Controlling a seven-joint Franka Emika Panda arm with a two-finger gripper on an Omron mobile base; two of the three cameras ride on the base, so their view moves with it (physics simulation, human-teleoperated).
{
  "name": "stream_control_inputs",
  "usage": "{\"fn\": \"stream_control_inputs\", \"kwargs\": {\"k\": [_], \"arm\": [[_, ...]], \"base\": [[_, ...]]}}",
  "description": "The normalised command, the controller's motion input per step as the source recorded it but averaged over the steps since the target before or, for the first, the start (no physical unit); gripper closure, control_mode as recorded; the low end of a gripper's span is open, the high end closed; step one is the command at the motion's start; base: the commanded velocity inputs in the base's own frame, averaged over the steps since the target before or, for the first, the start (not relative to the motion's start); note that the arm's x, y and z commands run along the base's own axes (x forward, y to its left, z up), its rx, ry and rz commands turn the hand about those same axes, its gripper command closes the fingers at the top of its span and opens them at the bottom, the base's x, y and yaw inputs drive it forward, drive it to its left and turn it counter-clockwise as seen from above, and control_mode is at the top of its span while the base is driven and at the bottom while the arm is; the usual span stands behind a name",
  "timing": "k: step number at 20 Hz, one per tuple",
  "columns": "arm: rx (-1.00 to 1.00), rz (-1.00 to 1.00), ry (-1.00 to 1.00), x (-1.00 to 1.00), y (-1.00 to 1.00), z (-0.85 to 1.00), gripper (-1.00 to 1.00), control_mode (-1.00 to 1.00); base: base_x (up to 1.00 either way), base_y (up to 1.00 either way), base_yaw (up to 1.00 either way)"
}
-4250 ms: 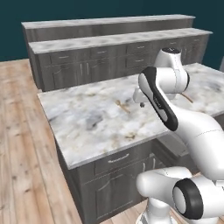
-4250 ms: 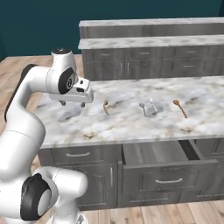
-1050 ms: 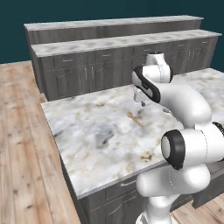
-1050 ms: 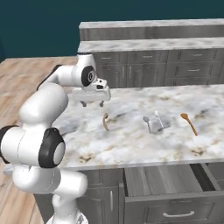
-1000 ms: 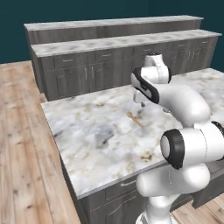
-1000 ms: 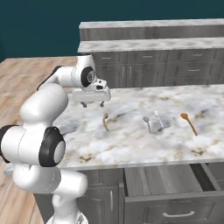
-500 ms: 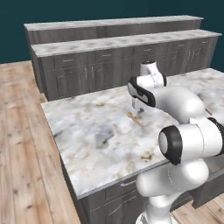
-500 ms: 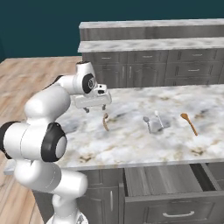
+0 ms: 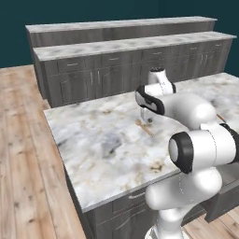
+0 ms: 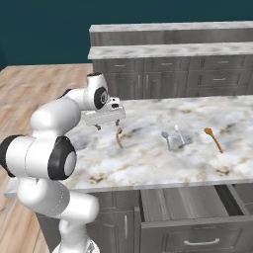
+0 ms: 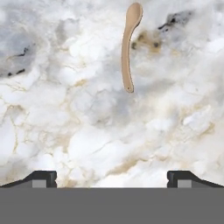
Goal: Organize the utensils by type. Pick up the wooden spoons from the counter and place them in the open cabinet. Then pick up the metallic utensils from the counter and place them in the open drawer.
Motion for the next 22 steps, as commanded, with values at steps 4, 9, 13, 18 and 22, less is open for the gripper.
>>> {"fn": "stream_control_inputs", "kwargs": {"k": [4,9,13,18,22], "arm": [[0.02,0.14,0.00,0.02,0.01,-0.18,-1.00,-1.00],[0.07,0.03,0.00,0.02,0.03,-0.24,-1.00,-1.00],[0.07,0.00,0.01,0.19,0.00,-0.20,-1.00,-1.00],[0.02,0.00,0.01,0.38,0.07,-0.18,-1.00,-1.00],[0.00,0.00,0.01,0.37,0.06,-0.21,-1.00,-1.00]], "base": [[0.00,0.00,0.00],[0.00,0.00,0.00],[0.00,0.00,0.00],[0.00,0.00,0.00],[0.00,0.00,0.00]]}}
